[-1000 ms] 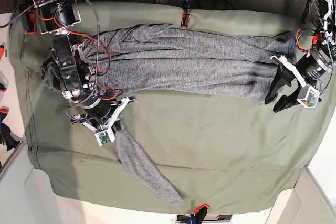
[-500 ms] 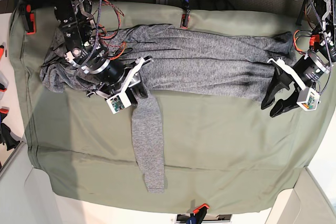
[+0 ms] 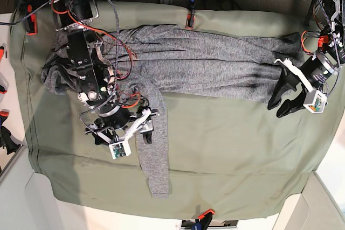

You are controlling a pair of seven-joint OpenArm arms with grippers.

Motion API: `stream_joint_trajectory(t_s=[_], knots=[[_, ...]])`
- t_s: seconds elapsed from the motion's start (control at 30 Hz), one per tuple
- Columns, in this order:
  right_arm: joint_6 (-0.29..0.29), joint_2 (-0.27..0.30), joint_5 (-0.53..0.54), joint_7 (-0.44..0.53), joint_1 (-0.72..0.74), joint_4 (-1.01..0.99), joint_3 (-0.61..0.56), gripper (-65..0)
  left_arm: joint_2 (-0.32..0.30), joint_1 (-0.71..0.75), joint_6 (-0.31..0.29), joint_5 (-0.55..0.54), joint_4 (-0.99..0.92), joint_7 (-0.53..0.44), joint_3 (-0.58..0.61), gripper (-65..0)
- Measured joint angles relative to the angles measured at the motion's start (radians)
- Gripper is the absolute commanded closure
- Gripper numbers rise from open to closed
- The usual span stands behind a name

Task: Fold the T-shirt properly
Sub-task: 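Grasp the loose sleeve with the right gripper and lay it across the shirt, then grasp the other sleeve with the left gripper and fold it onto the shirt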

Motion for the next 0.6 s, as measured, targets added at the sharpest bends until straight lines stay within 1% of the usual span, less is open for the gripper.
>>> stream_joint_trajectory(t_s=[0.1, 0.13, 0.2, 0.33, 0.43, 0.6], knots=[[-0.033, -0.029, -0.001, 0.007, 0.076, -0.177, 0.0, -44.5, 0.002, 0.0, 0.0, 0.0, 0.0, 0.0, 0.0, -24.8], [-0.05, -0.036, 0.0, 0.009, 0.099, -0.22, 0.001, -44.5, 0.003, 0.001, 0.0, 0.0, 0.0, 0.001, 0.0, -24.8], [-0.058, -0.049, 0.001, 0.019, 0.128, -0.271, 0.002, -44.5, 0.003, 0.001, 0.0, 0.001, 0.0, 0.003, 0.0, -24.8], [-0.057, -0.064, 0.005, 0.024, 0.138, -0.294, 0.002, -44.5, 0.017, 0.001, -0.001, 0.001, 0.0, 0.008, 0.0, -24.8], [-0.056, -0.065, 0.046, 0.022, 0.135, -0.301, 0.002, -44.5, 0.027, 0.001, 0.0, 0.001, 0.0, 0.011, 0.0, -24.8], [-0.056, -0.065, 0.047, 0.02, 0.13, -0.316, 0.002, -44.5, 0.028, 0.001, 0.0, 0.001, 0.0, 0.011, 0.0, -24.8]])
